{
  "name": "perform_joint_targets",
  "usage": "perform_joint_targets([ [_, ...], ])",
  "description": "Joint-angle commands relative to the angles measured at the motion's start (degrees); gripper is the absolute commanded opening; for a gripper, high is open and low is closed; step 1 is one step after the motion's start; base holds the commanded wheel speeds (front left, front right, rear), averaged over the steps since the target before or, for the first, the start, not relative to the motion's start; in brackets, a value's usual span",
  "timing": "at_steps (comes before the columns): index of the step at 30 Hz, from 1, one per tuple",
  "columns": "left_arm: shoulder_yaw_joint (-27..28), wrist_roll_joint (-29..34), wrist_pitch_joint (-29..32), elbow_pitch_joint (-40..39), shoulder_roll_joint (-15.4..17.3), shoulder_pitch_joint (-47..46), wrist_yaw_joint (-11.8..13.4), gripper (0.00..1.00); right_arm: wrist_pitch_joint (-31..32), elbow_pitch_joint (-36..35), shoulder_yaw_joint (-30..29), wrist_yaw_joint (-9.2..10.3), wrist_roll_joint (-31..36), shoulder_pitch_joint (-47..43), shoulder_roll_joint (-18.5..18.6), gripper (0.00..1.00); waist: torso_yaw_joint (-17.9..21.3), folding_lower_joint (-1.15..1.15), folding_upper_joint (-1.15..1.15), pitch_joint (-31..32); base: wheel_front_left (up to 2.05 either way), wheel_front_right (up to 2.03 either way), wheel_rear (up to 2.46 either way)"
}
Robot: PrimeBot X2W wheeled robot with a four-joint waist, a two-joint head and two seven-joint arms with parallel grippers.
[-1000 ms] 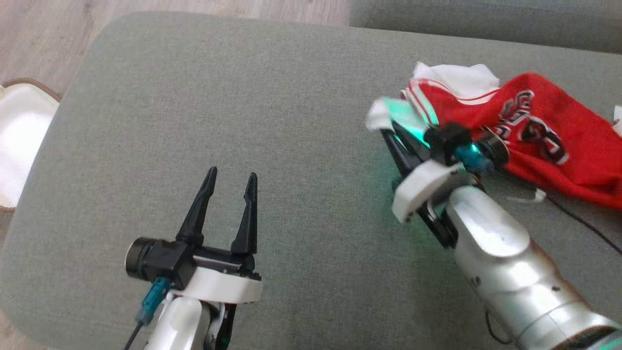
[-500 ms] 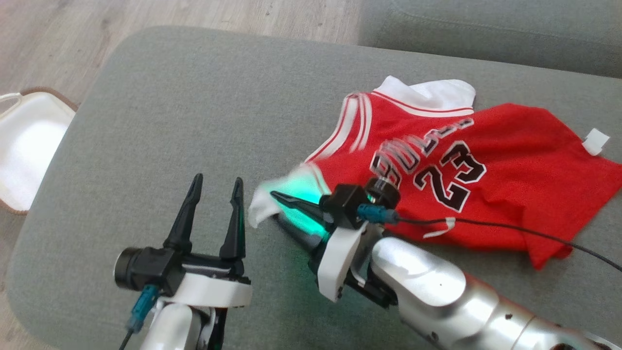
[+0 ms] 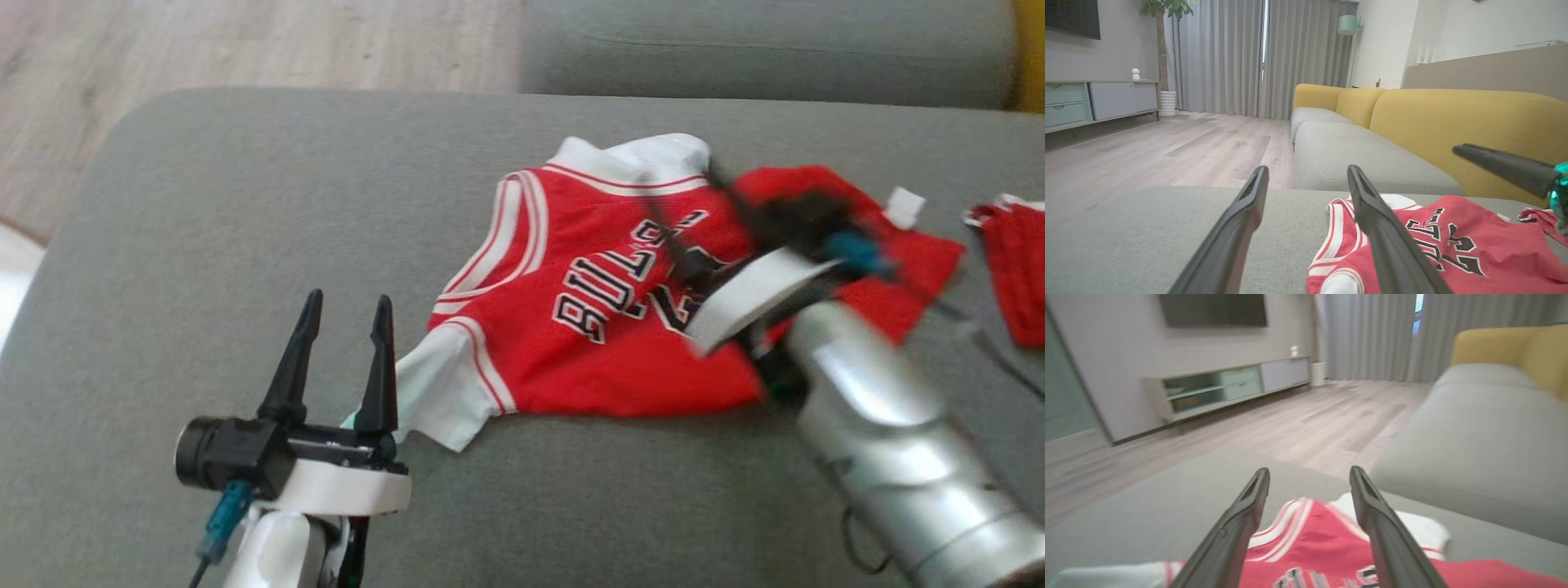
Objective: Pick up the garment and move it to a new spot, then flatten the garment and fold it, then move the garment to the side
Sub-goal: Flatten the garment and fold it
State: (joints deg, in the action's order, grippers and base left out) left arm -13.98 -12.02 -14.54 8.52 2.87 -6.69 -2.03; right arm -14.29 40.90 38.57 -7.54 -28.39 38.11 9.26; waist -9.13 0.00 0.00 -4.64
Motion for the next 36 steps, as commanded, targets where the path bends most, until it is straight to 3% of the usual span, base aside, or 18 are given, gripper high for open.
perform_joint_targets([
  [1,2.41,0.52,-0.46,-2.51,0.01,-1.59,-0.06,1.00,-0.67,-3.64,-5.04,0.05,2.65,-0.86,0.18,1.00,2.20,0.00,0.00,0.19,0.00,0.00,0.00],
  [4,2.80,0.73,-0.46,-2.87,0.01,-1.76,-0.34,1.00,-0.69,-8.66,-16.86,0.05,8.43,-6.64,0.44,1.00,4.44,0.00,0.00,0.04,0.00,0.00,0.00],
  [8,3.30,0.90,-0.46,-2.90,0.00,-2.15,-0.81,1.00,-0.70,-15.00,-27.99,0.05,14.11,-16.48,-2.58,1.00,7.42,0.00,0.00,-0.35,0.00,0.00,0.00],
  [12,3.92,1.57,-0.46,-2.69,0.03,-2.87,-1.48,1.00,-0.70,-18.40,-31.64,0.05,16.45,-23.25,-5.06,1.00,10.80,0.00,0.00,-1.24,0.00,0.00,0.00],
  [17,3.79,2.60,-0.46,-1.64,1.33,-6.40,-3.18,1.00,-0.48,-22.97,-32.76,0.05,17.10,-24.52,-6.17,1.00,14.89,0.00,0.00,-3.86,0.00,0.00,0.00],
  [20,2.55,2.15,0.19,0.61,4.08,-12.23,-4.54,1.00,-0.02,-25.26,-32.53,0.05,17.14,-23.43,-6.32,1.00,17.10,0.00,0.00,-6.32,0.00,0.00,0.00],
  [24,-1.32,0.03,7.88,4.46,9.73,-24.48,-5.36,1.00,-0.01,-27.74,-32.55,0.05,15.60,-22.13,-6.35,1.00,19.74,0.00,0.00,-10.13,0.00,0.00,0.00],
  [32,-20.82,-16.48,29.10,12.96,23.53,-47.48,-5.44,1.00,-0.43,-29.70,-30.68,0.05,12.42,-20.20,-6.37,1.00,25.73,0.00,0.00,-16.85,0.00,0.00,0.00],
  [36,-26.74,-21.15,34.36,15.75,27.22,-52.68,-5.45,1.00,-0.58,-30.31,-29.91,0.05,11.16,-19.56,-6.37,1.00,27.47,0.00,0.00,-18.74,0.00,0.00,0.00],
])
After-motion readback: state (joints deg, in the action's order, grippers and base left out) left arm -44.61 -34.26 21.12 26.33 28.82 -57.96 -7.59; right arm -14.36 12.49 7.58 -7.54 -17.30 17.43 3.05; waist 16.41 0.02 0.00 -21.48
